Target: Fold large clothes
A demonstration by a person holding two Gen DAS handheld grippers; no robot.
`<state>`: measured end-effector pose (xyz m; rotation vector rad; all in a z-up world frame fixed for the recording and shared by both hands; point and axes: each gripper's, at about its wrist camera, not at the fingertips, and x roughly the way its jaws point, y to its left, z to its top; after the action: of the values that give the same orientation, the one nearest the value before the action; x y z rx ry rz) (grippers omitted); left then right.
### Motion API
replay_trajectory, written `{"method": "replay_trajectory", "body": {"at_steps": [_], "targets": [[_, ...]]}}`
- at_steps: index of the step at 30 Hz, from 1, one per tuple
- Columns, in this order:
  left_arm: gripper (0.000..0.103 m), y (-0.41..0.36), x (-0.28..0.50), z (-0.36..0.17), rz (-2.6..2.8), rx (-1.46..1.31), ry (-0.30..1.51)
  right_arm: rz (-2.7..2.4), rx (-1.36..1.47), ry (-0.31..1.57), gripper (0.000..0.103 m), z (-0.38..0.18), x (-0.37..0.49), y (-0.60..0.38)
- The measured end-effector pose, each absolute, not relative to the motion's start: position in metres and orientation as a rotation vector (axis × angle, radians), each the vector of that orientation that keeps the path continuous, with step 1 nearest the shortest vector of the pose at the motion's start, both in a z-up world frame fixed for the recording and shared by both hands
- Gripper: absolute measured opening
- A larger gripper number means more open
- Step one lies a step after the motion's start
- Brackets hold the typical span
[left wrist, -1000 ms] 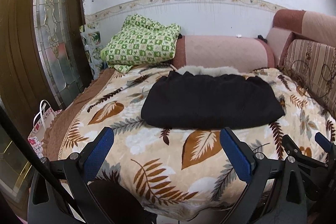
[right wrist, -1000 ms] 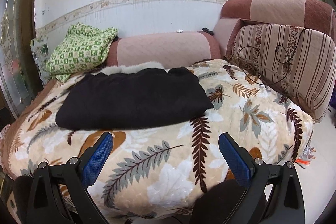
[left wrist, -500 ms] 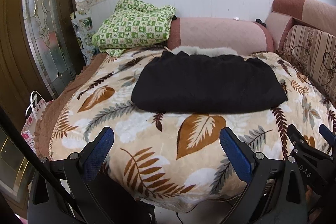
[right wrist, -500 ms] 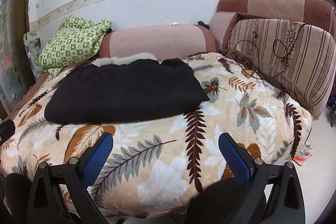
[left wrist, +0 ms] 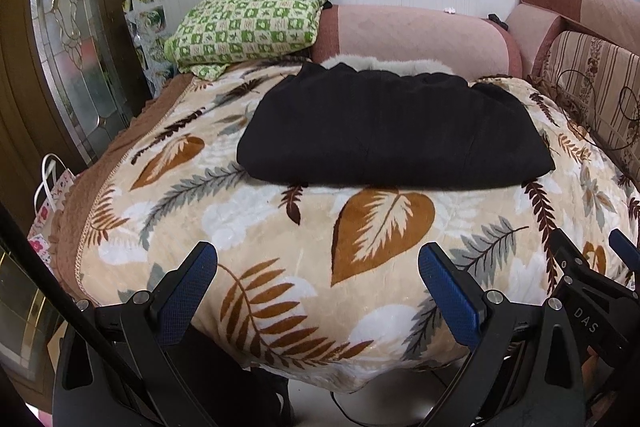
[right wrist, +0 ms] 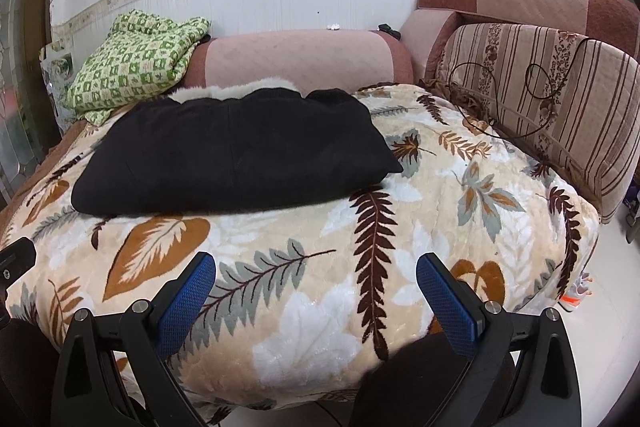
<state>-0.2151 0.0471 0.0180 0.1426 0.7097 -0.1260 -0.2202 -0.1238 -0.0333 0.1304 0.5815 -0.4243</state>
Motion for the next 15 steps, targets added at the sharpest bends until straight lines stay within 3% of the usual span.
{"method": "replay_trajectory", "body": {"at_steps": [15], "targets": [[0.100, 0.058, -0.191, -0.012, -0.114, 0.113, 0.796, -0.414, 0.063, 0.650, 0.102, -0.055, -0.198, -0.112]]}}
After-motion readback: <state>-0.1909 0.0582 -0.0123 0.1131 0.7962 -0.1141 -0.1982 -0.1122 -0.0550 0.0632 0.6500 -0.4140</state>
